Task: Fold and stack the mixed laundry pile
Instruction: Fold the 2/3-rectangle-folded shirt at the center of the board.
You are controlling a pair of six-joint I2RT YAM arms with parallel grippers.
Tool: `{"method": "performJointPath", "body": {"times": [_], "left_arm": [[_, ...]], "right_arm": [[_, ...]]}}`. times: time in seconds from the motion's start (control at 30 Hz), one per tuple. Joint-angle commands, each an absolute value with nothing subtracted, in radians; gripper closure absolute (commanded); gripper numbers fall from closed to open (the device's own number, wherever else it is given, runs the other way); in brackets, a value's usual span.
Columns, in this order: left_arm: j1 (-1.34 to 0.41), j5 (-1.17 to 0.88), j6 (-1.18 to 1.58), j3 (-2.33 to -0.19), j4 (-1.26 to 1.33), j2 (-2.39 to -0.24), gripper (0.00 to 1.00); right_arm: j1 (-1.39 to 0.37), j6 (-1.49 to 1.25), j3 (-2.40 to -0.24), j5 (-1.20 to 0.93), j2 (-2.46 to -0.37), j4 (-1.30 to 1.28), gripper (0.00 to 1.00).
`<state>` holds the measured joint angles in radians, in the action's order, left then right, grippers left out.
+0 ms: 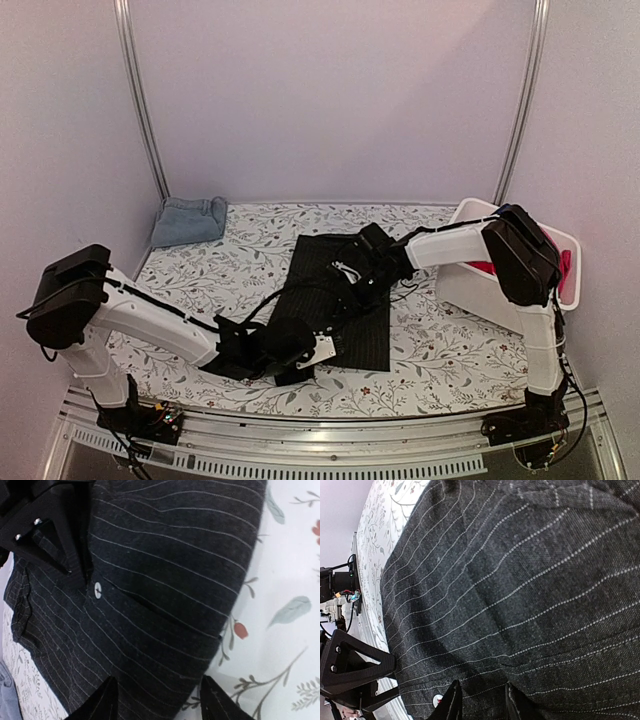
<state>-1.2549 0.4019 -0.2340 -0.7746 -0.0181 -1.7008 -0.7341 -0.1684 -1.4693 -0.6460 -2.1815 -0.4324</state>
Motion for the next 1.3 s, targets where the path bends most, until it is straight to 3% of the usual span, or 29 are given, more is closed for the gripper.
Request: {"method": "performJointPath", "body": {"times": [0.0,0.17,0.2,0.47,0.67,0.93,1.27], "left_arm": [[-1.276,0.574,-0.342,-0.796,0.087,-1.759,0.55],[-1.306,0.528,-0.355,-0.8,0.022,-1.696,0.97],[-1.314,0.498,-0.343,-0.81,-0.038,-1.669,1.0],[-1.348,0.161,-0.177,-0.996,-0.501,-1.463,1.0],[-1.342,0.033,-0.139,-1.079,-0.646,-1.4,1.0],[-1.343,-0.125,-0.166,-1.059,-0.684,-1.378,1.0],[-1.254,-0.242,-0.193,-1.082,-0.678,-1.381,1.0]], "right_arm": [[-0.755,-0.121,-1.469,-0.603,-2.249,-0.423,0.71],[-0.787,-0.102,-1.483,-0.609,-2.26,-0.442,0.71],[-0.798,-0.095,-1.488,-0.611,-2.257,-0.455,0.71],[-0.896,-0.019,-1.374,-0.719,-2.129,-0.508,0.7],[-0.935,0.048,-1.334,-0.818,-1.994,-0.584,0.63],[-0.839,0.076,-1.611,-0.821,-1.972,-0.693,0.45],[-0.738,0.032,-1.862,-0.679,-2.237,-0.681,0.44]]}}
